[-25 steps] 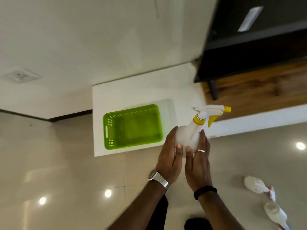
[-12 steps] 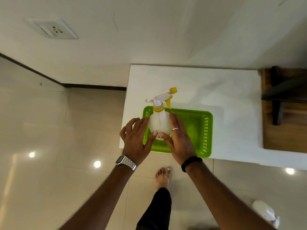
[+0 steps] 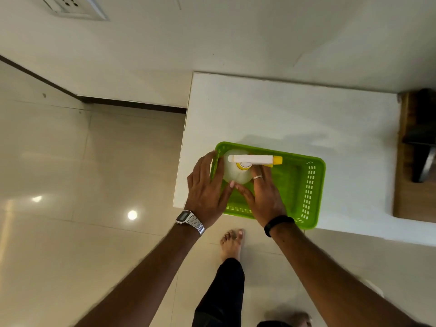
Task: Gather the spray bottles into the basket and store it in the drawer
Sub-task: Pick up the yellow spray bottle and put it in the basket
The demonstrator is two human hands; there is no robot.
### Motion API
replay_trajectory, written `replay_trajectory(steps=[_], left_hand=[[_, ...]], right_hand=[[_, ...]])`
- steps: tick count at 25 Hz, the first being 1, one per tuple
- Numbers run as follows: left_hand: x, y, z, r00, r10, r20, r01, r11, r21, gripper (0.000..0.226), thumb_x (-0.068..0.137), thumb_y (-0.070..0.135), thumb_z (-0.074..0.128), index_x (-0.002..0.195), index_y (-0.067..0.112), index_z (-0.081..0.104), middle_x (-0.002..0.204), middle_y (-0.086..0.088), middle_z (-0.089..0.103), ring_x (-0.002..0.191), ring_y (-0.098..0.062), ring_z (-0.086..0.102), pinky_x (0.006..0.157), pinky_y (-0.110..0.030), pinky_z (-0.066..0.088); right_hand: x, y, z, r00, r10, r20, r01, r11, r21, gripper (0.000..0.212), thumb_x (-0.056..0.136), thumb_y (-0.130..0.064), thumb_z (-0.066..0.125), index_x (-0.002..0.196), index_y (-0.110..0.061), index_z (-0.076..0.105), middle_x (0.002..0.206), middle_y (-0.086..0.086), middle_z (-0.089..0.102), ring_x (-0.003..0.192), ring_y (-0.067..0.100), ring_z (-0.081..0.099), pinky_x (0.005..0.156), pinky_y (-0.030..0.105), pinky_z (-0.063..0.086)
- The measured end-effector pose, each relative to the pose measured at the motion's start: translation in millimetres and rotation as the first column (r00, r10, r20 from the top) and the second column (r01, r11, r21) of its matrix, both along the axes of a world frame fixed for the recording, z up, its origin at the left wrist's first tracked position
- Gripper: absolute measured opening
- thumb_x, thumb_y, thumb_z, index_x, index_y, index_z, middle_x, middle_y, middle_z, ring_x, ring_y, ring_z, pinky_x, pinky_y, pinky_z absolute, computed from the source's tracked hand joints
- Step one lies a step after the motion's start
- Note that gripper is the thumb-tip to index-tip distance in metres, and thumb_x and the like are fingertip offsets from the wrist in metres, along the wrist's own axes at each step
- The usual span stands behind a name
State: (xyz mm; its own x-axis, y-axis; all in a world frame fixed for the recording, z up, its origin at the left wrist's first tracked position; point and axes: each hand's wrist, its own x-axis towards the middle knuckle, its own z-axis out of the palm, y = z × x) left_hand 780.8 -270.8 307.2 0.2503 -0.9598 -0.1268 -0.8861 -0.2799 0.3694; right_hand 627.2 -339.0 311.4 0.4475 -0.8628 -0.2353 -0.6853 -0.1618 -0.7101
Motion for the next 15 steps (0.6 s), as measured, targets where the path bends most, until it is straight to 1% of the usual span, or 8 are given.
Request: replay_trajectory(steps=[2,4,6,9,12,15], left_hand=[[-5,1,-6,0.992,0.02,-0.127,-0.02,1.0,-0.003,0.067,0.103,0.042,0.039,0.161,0.013,0.02,0.171,-0.012,0.005,0.158,-0.029,0.012,0.125,-0.038,0.019],[-5,0,-9,0.976,0.043,-0.213,-0.051,0.998,-0.033,0.068,0.104,0.036,0.038,0.162,0.01,0.014,0.172,-0.012,-0.004,0.16,-0.025,0.004,0.129,-0.036,0.013],[-4,-2,-13,0.966,0.056,-0.253,-0.073,0.996,-0.058,0.068,0.105,0.034,0.038,0.162,0.008,0.011,0.172,-0.012,-0.005,0.161,-0.023,0.001,0.13,-0.035,0.013],[-2,-2,-16,0.963,0.049,-0.266,-0.073,0.994,-0.082,0.069,0.105,0.034,0.039,0.161,0.006,0.011,0.171,-0.013,-0.002,0.161,-0.022,0.002,0.13,-0.035,0.016],[-1,-3,-15,0.958,0.057,-0.28,-0.081,0.994,-0.073,0.07,0.104,0.034,0.042,0.161,0.007,0.012,0.171,-0.012,0.002,0.16,-0.021,0.005,0.129,-0.034,0.018],[2,-4,-7,0.96,0.055,-0.274,-0.083,0.992,-0.094,0.072,0.103,0.032,0.048,0.161,0.007,0.013,0.171,-0.012,0.008,0.16,-0.021,0.009,0.129,-0.034,0.019]], right_hand=[[4,-1,-1,1.0,0.018,0.002,-0.018,1.0,-0.016,0.071,0.096,-0.04,0.063,0.155,-0.014,0.034,0.155,0.01,0.037,0.137,0.027,0.045,0.101,0.035,0.048],[9,-5,-2,0.999,0.042,0.002,-0.042,0.999,-0.017,0.072,0.095,-0.038,0.063,0.156,-0.012,0.033,0.158,0.01,0.036,0.14,0.027,0.043,0.103,0.03,0.045],[12,-9,-3,0.998,0.06,-0.001,-0.06,0.998,-0.01,0.073,0.096,-0.038,0.063,0.156,-0.013,0.031,0.159,0.01,0.035,0.141,0.027,0.041,0.104,0.028,0.042],[12,-12,-4,0.997,0.078,-0.004,-0.078,0.997,0.004,0.073,0.095,-0.039,0.064,0.156,-0.012,0.032,0.157,0.01,0.036,0.139,0.028,0.043,0.105,0.034,0.046],[12,-12,-1,0.998,0.067,0.005,-0.067,0.998,0.019,0.074,0.095,-0.04,0.065,0.155,-0.013,0.032,0.154,0.01,0.037,0.137,0.028,0.045,0.104,0.037,0.048],[8,-10,5,0.999,0.052,0.004,-0.052,0.998,0.042,0.079,0.094,-0.038,0.066,0.157,-0.011,0.027,0.159,0.012,0.031,0.143,0.029,0.038,0.11,0.039,0.044]])
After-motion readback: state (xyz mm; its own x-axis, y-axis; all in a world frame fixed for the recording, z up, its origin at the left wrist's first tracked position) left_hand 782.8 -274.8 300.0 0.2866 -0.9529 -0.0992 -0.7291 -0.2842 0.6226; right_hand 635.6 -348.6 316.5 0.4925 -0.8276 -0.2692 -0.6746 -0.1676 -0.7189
